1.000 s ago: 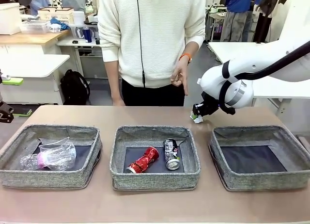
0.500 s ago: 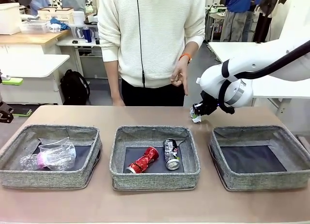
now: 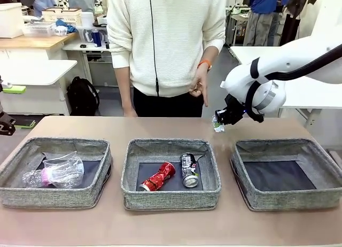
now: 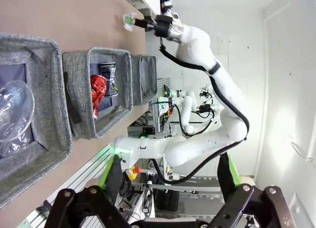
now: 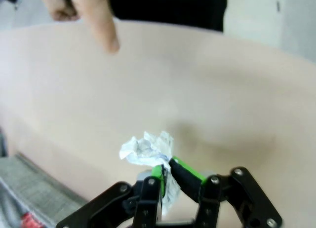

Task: Sort the waste into the appropriate baskets.
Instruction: Pick up the waste item pointed out by the person.

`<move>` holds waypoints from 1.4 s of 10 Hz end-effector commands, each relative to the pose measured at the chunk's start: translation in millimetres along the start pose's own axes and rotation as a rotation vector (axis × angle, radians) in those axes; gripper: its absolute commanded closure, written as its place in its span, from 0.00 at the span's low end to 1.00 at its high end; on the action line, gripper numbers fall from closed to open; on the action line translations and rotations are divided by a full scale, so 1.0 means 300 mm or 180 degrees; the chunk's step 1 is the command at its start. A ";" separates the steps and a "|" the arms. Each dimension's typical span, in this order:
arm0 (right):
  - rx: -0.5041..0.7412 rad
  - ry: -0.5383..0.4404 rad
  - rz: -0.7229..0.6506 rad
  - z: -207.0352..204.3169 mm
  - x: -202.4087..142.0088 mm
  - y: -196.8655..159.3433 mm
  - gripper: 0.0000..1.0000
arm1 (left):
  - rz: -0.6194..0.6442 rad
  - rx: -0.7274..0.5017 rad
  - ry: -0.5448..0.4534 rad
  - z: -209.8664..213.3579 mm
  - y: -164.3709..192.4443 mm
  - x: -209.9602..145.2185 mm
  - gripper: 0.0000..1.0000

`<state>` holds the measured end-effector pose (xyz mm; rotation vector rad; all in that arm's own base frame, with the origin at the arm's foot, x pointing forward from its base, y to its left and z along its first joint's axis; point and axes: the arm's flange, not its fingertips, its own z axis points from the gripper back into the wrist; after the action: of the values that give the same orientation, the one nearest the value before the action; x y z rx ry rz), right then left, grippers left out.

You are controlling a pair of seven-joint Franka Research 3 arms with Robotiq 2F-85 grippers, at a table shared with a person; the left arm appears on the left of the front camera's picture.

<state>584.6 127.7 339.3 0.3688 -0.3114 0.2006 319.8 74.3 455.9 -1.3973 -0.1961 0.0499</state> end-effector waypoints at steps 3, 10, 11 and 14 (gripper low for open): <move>-0.0632 0.0580 -0.0492 0.404 -0.355 0.307 1.00 | -0.0063 -0.0082 -0.0024 -0.005 -0.004 0.001 0.00; -0.0578 0.0554 -0.0358 0.344 -0.462 0.478 0.93 | -0.0063 -0.0082 -0.0024 -0.005 -0.004 0.001 0.00; -0.0685 0.0397 -0.0231 0.369 -0.429 0.566 0.93 | -0.0063 -0.0082 -0.0024 -0.005 -0.004 0.001 0.00; -0.0805 0.0481 -0.0480 0.614 -0.314 1.003 0.93 | -0.0063 -0.0082 -0.0024 -0.005 -0.004 0.001 0.00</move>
<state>372.4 283.1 527.7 0.1601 -0.1925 0.1185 320.5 74.7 455.2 -1.3980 -0.1940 0.0516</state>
